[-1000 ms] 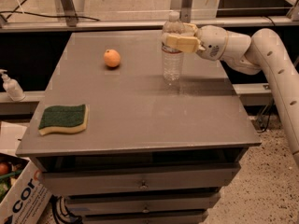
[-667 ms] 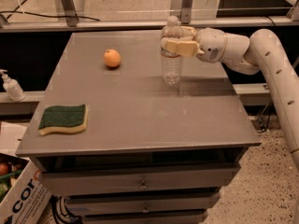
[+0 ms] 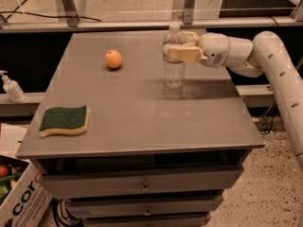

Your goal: Place water bottle upright

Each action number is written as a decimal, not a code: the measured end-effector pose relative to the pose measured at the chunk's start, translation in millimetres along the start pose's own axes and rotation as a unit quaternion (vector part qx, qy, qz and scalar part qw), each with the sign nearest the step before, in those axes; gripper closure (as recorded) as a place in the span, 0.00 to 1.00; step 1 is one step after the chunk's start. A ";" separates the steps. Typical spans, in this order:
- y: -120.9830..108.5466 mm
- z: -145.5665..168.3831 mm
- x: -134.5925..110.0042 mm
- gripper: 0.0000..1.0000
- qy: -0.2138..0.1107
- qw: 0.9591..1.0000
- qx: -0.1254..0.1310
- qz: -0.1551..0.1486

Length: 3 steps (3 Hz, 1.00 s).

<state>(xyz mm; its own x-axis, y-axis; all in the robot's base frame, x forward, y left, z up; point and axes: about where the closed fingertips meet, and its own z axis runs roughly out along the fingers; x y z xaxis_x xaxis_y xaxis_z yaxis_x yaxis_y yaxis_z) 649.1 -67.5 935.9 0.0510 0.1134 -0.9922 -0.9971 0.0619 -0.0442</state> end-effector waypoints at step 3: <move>0.2 0.3 -4.5 0.13 0.001 1.000 0.000 0.001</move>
Offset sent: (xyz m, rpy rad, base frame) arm -0.0058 -0.0114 -0.0086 -0.0433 0.0249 -0.0057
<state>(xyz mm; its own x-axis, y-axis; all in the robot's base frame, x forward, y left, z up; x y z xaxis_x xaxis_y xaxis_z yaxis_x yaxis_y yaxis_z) 648.7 -67.8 940.4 0.0497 0.1112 -0.9925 -0.9972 0.0612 -0.0431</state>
